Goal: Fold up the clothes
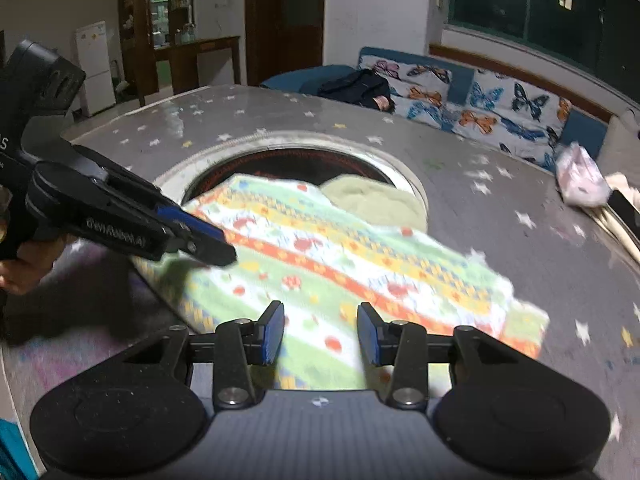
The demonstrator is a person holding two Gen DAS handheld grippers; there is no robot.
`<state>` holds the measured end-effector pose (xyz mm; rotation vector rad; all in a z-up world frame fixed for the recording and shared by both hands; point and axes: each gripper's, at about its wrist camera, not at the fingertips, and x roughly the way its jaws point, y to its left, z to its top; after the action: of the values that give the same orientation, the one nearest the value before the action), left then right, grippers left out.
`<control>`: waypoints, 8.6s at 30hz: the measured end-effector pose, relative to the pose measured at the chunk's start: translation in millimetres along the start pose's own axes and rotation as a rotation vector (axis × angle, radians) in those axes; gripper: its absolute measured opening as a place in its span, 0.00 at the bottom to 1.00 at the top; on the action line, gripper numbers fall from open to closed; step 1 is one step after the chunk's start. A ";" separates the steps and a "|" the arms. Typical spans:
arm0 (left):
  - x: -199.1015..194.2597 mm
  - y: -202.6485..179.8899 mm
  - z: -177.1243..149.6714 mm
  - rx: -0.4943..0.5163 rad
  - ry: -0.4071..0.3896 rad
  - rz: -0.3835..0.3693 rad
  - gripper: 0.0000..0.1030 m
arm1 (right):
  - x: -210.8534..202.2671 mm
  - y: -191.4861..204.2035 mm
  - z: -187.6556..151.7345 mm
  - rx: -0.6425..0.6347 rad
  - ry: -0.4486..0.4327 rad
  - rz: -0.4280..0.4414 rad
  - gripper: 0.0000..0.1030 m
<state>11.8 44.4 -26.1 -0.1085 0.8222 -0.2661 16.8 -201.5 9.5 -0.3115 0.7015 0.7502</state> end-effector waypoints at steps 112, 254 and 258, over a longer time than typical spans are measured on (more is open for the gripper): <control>-54.7 54.3 -12.6 -0.328 -0.025 0.146 0.72 | -19.5 59.0 7.4 -0.109 -0.017 0.035 0.52; -16.0 -55.3 129.8 -0.108 -0.059 0.052 0.18 | -100.3 -107.5 53.9 0.293 -0.281 -0.255 0.09; -7.3 -65.0 145.4 -0.075 -0.070 0.058 0.18 | -101.3 -117.7 62.4 0.289 -0.287 -0.282 0.09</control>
<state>101.6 -17.1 90.4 -0.1630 0.7645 -0.1761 77.2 -305.2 126.1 -0.0337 0.4719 0.4061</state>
